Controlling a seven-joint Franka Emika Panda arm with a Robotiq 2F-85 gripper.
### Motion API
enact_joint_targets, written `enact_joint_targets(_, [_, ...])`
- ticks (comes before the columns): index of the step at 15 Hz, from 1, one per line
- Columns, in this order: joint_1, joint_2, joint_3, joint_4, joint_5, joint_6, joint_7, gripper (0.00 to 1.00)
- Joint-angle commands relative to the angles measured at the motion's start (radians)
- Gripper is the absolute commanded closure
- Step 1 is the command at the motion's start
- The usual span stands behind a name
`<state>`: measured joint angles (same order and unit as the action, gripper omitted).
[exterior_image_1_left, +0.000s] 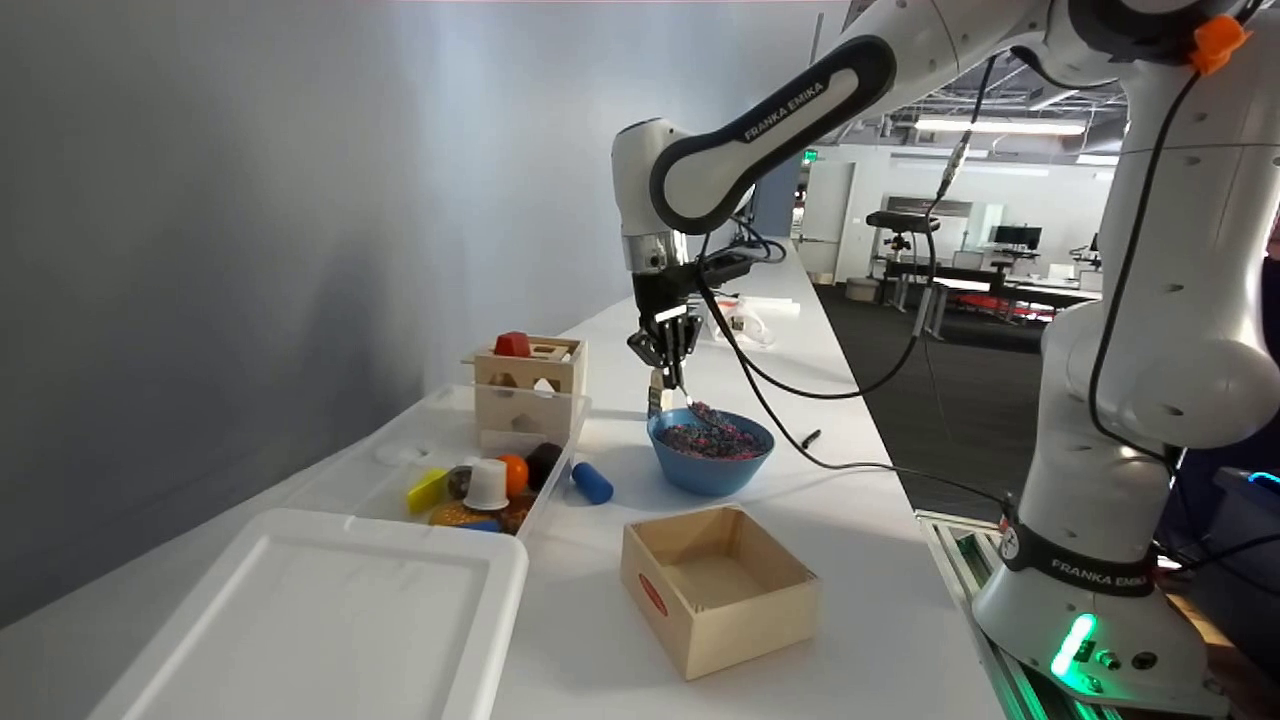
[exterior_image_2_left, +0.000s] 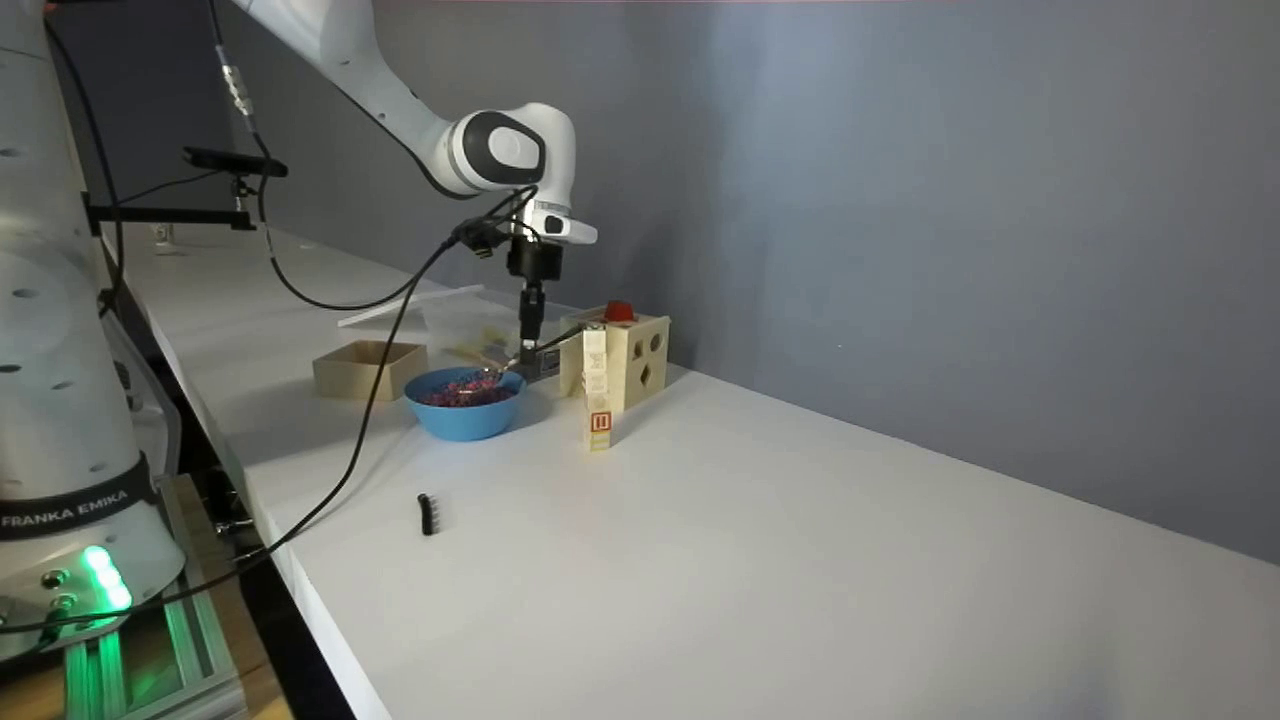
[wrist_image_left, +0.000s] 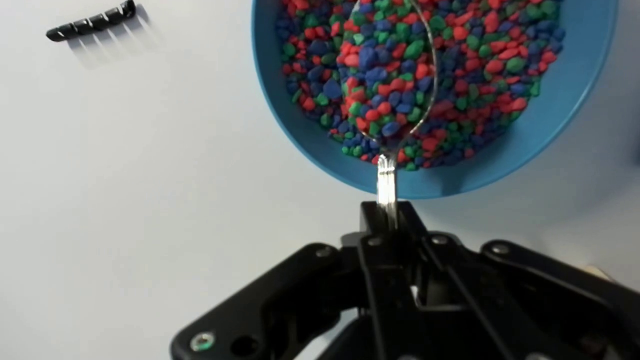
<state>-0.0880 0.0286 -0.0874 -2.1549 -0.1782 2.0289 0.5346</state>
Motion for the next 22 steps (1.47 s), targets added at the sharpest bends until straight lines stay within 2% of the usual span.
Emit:
enact_joint_targets(1, [0.006, -0.001, -0.002, 0.009, -0.036, -0.033, 0.041, 0.97])
enact_joint_targets(7, [0.030, 0.048, 0.016, 0.093, -0.066, -0.163, 0.162, 0.97])
enact_joint_targets(10, [0.037, 0.103, 0.015, 0.172, -0.030, -0.252, 0.166, 0.97])
enact_joint_targets(15, [0.062, 0.169, 0.017, 0.286, -0.036, -0.413, 0.174, 0.97])
enact_joint_targets(22, [0.113, 0.157, 0.043, 0.300, -0.023, -0.448, 0.176, 0.97])
